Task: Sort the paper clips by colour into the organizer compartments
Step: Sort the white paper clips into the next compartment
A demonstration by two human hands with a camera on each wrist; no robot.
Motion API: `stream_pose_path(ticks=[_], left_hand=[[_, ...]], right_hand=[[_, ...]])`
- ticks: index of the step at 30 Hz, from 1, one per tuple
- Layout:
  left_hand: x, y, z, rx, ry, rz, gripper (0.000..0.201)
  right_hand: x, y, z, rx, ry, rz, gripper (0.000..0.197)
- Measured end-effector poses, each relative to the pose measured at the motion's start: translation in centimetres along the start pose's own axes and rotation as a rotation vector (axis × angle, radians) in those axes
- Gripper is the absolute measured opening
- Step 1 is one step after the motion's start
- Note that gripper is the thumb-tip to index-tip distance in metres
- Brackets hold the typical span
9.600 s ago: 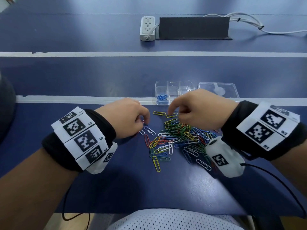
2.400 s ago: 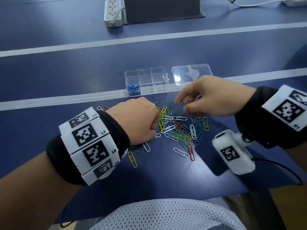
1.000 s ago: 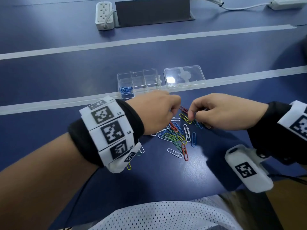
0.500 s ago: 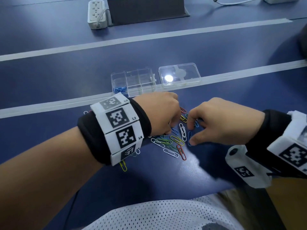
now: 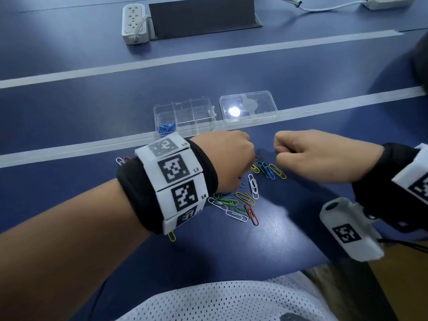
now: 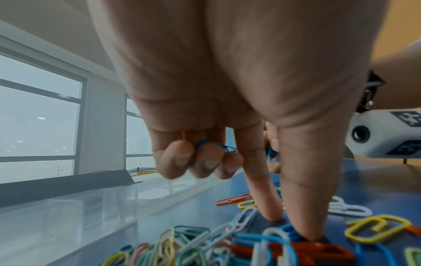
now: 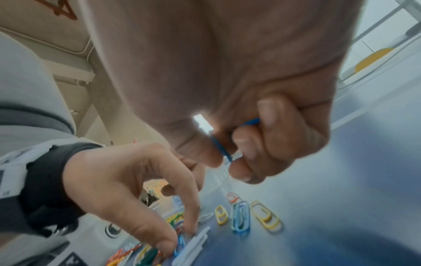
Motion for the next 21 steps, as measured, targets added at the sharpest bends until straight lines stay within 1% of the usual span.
stream_pose_path(ticks=[3,5,6,8,9,13,15,17,19,21], left_hand=[[-0.1,0.3,0.4,-0.027,0.014,-0.008,0.017],[0.0,0.6,0.4,-0.019,-0.008,-0.046,0.009],[0.0,0.8,0.2,-0.017,-0.02,-0.059,0.01],[-0.1,1.2,0.1,-0.029,-0.041,-0.086,0.025],[-0.2,1.3,0.2,-0.033,-0.048,-0.089,0.028],[-0.4,1.3,0.2,-0.025,-0.05,-0.067,0.027],[-0.4,1.3,-0.1,0.021,-0.042,-0.051,0.018],[-0.3,0.9,-0.7,0.093,-0.047,0.001,0.015],[-0.1,0.3,-1.8,0.17,-0.086,0.069,0.017],[0.5,-0.2,-3.5,0.242,-0.157,0.107,0.021]], right_hand=[[-0.1,0.6,0.1,-0.02,-0.002,-0.024,0.017],[-0.1,0.8,0.0,0.007,-0.01,-0.029,0.02],[-0.2,0.7,-0.1,0.031,-0.016,-0.025,0.021],[-0.2,0.7,-0.2,0.074,-0.016,-0.007,0.024],[-0.3,0.8,-0.2,0.099,-0.016,0.008,0.024],[-0.6,0.9,0.0,0.198,-0.061,0.052,0.02],[-0.7,0.9,0.1,0.222,-0.063,0.061,0.017],[-0.8,0.8,0.1,0.228,-0.066,0.072,0.012],[-0.8,0.8,0.0,0.228,-0.07,0.075,0.01],[-0.8,0.7,-0.2,0.228,-0.066,0.072,0.01]])
Point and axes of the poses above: each hand's wrist, its own x-axis away from the middle knuckle, its own y-axis out of the palm, z = x × y, the point moved 7 cm from there along -x, towards the middle knuckle, and after that the axes turned 8 degrees about -x, right-handed, at the moved point
